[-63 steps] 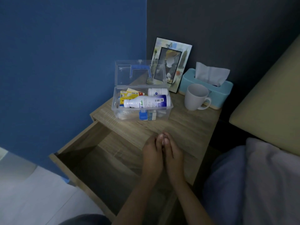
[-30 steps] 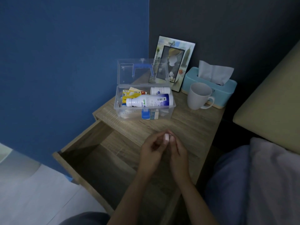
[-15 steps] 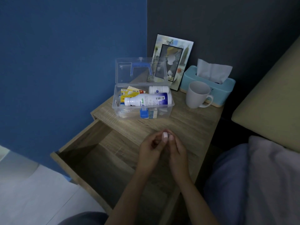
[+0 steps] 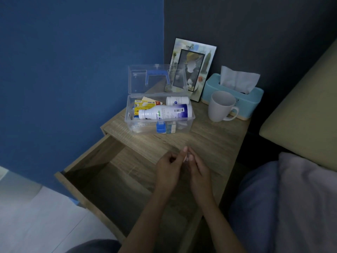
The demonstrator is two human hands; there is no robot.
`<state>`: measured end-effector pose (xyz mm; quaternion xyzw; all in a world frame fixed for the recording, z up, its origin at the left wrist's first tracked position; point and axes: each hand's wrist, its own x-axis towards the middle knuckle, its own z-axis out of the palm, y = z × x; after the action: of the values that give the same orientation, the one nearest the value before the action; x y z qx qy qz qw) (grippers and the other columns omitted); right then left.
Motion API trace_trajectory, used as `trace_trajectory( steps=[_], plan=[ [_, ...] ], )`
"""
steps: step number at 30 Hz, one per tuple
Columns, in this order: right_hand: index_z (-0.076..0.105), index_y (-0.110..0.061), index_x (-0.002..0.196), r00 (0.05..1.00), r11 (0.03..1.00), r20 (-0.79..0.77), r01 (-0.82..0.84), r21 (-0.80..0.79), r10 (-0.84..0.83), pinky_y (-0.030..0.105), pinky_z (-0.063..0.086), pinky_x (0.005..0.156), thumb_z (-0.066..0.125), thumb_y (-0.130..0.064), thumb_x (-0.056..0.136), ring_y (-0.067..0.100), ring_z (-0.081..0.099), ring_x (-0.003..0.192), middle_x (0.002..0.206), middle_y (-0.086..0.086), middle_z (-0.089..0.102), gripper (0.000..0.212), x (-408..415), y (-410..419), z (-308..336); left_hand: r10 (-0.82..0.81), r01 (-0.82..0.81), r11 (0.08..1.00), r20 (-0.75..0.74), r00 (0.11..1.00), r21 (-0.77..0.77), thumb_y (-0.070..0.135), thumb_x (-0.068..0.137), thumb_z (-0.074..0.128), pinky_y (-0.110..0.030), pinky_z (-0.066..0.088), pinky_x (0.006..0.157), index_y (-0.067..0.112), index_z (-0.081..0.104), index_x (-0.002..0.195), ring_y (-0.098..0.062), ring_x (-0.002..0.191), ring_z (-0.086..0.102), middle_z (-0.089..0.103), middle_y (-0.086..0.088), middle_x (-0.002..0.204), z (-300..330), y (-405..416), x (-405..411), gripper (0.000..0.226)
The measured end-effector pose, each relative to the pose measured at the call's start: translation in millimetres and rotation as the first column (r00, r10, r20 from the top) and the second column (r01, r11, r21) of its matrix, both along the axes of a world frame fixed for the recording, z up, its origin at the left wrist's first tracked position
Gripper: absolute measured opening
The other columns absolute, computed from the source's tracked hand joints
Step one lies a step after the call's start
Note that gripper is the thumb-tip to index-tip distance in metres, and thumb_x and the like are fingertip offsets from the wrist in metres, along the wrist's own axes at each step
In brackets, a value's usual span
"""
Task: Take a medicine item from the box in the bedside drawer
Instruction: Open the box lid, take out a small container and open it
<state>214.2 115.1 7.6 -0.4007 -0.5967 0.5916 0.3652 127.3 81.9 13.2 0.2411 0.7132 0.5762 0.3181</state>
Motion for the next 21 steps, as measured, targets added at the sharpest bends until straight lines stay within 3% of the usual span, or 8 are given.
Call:
trace_trajectory(
  steps=[3,5,10,16,21],
  plan=[
    [0.05,-0.023,0.13,1.0,1.0,0.008,0.001,0.003,-0.001,-0.003,0.038,0.089,0.043,-0.012,0.1,-0.024,0.053,0.104,0.127,-0.009,0.058,0.033,0.0,0.9,-2.2,0.014,-0.016,0.995,0.023,1.0,0.096,0.034,0.086,0.067,-0.003,0.044,0.058,0.021,0.066,0.083,0.01,0.065,0.062,0.068,0.009,0.073,0.3,1.0,0.8,0.013],
    [0.053,-0.015,0.133,1.0,1.0,0.015,0.006,0.005,-0.006,-0.004,0.038,0.087,0.043,-0.013,0.1,-0.023,0.054,0.103,0.127,-0.007,0.058,0.034,0.8,1.7,-4.7,-0.017,0.014,0.99,0.026,0.999,0.137,0.024,0.088,0.066,-0.006,0.046,0.062,0.016,0.068,0.085,0.006,0.065,0.062,0.068,0.009,0.072,1.8,1.8,0.4,0.008],
    [0.054,-0.016,0.133,1.0,1.0,0.014,0.015,-0.001,-0.015,-0.003,0.038,0.09,0.042,-0.017,0.1,-0.01,0.053,0.112,0.129,-0.007,0.058,0.035,3.6,4.5,-4.9,-0.133,0.104,0.985,0.212,0.968,0.141,0.012,0.088,0.064,-0.014,0.051,0.068,0.011,0.072,0.095,-0.003,0.07,0.066,0.072,0.002,0.079,3.9,-1.0,-4.1,0.011],
    [0.054,-0.019,0.133,1.0,1.0,0.002,-0.007,0.02,0.007,0.001,0.038,0.095,0.041,-0.015,0.101,0.002,0.053,0.121,0.132,-0.007,0.058,0.035,3.9,4.9,-2.5,-0.124,0.109,0.988,0.136,0.983,0.112,0.016,0.09,0.063,-0.022,0.051,0.076,0.01,0.069,0.107,-0.008,0.079,0.064,0.071,0.0,0.09,3.0,1.1,-6.9,0.02],
    [0.06,-0.016,0.127,1.0,0.999,-0.021,0.021,0.027,-0.021,0.01,0.043,0.097,0.045,-0.015,0.099,0.004,0.058,0.117,0.128,-0.001,0.064,0.032,6.0,7.5,-3.1,-0.11,0.1,0.992,0.129,0.986,0.079,0.027,0.092,0.058,-0.029,0.05,0.07,0.015,0.072,0.083,-0.012,0.071,0.063,0.071,-0.001,0.076,1.5,1.3,-7.4,0.021]
  ],
)
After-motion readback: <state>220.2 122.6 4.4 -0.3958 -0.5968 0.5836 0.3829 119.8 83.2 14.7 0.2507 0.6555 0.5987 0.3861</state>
